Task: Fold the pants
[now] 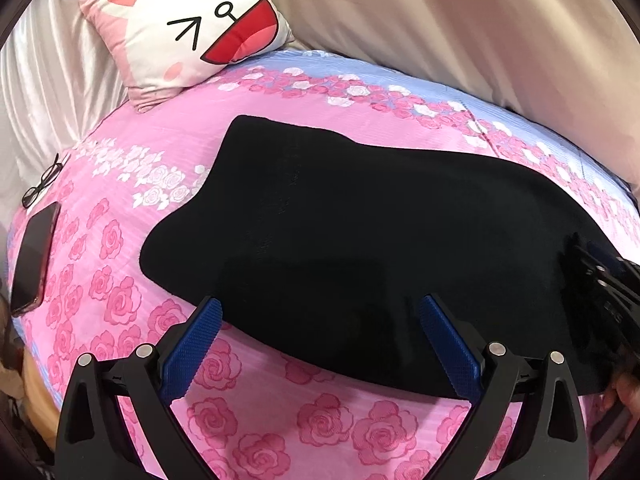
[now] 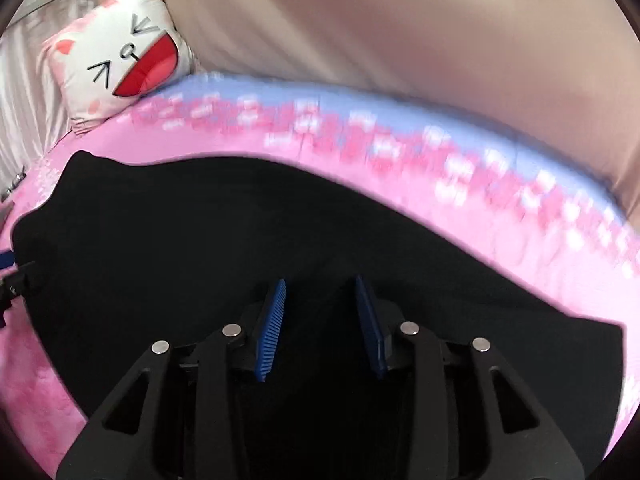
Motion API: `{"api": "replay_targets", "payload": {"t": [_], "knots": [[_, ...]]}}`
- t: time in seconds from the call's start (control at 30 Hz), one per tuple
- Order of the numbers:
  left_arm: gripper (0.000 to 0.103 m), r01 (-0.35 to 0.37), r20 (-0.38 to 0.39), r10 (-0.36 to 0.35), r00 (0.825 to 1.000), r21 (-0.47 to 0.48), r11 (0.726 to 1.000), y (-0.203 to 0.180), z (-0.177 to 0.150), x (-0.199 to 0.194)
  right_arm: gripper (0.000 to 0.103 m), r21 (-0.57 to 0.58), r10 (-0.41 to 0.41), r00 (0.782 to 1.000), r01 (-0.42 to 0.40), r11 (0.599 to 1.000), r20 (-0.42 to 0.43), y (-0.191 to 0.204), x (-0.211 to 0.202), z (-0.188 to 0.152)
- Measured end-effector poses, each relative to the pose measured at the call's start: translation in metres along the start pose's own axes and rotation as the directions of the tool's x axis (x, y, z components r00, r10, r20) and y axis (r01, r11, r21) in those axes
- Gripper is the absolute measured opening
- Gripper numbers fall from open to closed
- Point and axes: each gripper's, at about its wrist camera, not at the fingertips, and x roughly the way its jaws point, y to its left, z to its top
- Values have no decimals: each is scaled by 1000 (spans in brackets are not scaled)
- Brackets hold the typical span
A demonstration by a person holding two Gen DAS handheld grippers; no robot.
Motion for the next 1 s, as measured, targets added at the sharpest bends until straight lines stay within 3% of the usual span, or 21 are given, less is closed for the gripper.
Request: {"api": "replay_targets", "payload": {"t": [0.07, 0.13, 0.33, 0.43, 0.5, 0.53, 0.57, 0.6, 0.63, 0.77, 0.83, 0.87, 0.97, 1.0], "knots": [[97, -13, 7, 13, 1000, -18, 1000, 8, 1, -3, 35, 104, 100, 994, -105, 989, 45, -15, -24, 0], [97, -20, -4, 20, 1000, -77, 997, 27, 3, -4, 35, 162, 136, 989, -143, 976, 52, -31, -41, -4], [97, -95, -48, 85, 995, -309, 946, 104, 0, -1, 36, 171, -22, 1000, 19, 985, 17, -62, -70, -32], [97, -59, -84, 27, 996, -404, 913, 128, -5, 8, 36, 199, -46, 999, 46, 979, -4, -75, -72, -46], [97, -27, -88, -15, 996, -455, 890, 134, -8, 14, 37, 160, -56, 998, 60, 985, -25, -70, -70, -51], [97, -38, -77, 3, 997, -455, 890, 131, -7, 13, 37, 132, -52, 998, 56, 990, -33, -65, -69, -52], [97, -41, -75, 8, 997, -443, 895, 128, -6, 13, 43, 76, -41, 998, 44, 996, -40, -53, -68, -51], [97, -40, -79, 6, 997, -429, 902, 124, -3, 15, 62, 39, -38, 999, 40, 998, -32, -45, -71, -54], [97, -45, -88, 9, 996, -415, 909, 120, -1, 17, 71, -11, -39, 999, 38, 999, -11, -33, -73, -54], [97, -6, -80, -30, 996, -420, 907, 112, 5, 18, 74, -195, -23, 1000, 24, 980, 8, 14, -69, -54], [97, 0, -76, -36, 996, -429, 903, 114, 4, 19, 63, -259, -22, 999, 13, 966, -31, 29, -51, -55], [97, 0, -76, -35, 996, -426, 905, 113, 5, 19, 48, -267, -24, 998, 9, 964, -53, 32, -43, -56], [97, 9, -70, -41, 997, -410, 912, 111, 9, 23, 24, -214, -26, 998, 11, 977, -65, 31, -33, -40], [97, 6, -69, -37, 997, -404, 915, 109, 10, 24, 22, -186, -23, 998, 13, 983, -52, 30, -34, -33]]}}
